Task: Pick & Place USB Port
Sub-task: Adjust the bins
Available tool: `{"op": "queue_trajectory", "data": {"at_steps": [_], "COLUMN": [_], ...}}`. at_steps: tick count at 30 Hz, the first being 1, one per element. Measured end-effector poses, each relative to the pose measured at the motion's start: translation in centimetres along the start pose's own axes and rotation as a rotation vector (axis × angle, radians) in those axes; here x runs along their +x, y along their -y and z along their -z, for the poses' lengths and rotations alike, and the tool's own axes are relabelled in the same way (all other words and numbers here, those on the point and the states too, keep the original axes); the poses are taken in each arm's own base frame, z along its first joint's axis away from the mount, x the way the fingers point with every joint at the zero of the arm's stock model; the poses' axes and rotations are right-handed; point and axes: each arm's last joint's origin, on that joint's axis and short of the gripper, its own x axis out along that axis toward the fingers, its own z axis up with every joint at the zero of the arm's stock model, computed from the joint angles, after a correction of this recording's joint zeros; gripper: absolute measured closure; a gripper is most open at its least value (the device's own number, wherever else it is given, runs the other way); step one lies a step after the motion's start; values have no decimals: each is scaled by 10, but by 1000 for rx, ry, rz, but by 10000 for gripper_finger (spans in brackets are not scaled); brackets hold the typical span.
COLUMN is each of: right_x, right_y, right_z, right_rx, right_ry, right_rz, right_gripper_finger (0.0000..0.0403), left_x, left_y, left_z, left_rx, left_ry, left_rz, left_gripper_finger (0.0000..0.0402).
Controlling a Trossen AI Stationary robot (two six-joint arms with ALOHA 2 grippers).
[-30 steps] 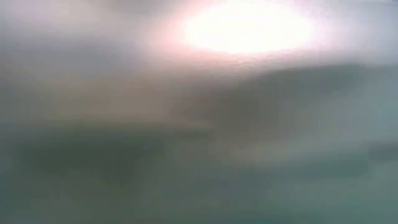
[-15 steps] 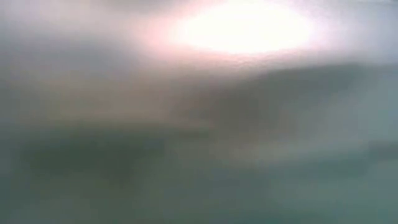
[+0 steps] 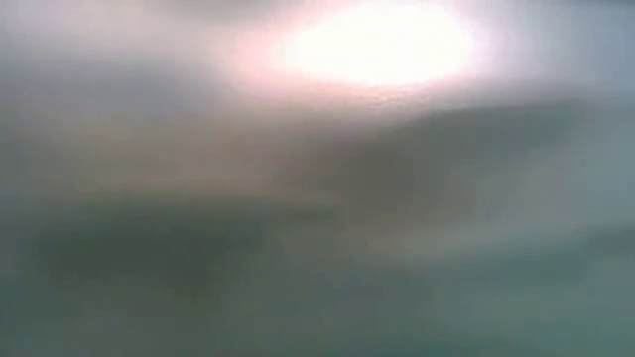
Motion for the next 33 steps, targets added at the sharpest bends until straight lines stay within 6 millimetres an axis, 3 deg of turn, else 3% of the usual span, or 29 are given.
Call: {"op": "queue_trajectory", "data": {"at_steps": [7,16,24,33], "right_x": [5,53,38,31], "right_y": [1,-7,-4,15], "right_z": [-18,-21,-25,-22], "right_rx": [-7,-22,-32,-85], "right_ry": [40,-123,-40,-113], "right_rz": [-33,-184,-134,49], "right_gripper_finger": [403,403,403,403], "left_x": [0,0,0,1], "left_y": [0,-2,-2,-5], "left_z": [0,-2,-2,-5], "left_rx": [4,11,19,29], "left_ry": [10,14,12,14], "left_rz": [-7,-16,-17,-23], "left_gripper_finger": [314,314,314,314]}}
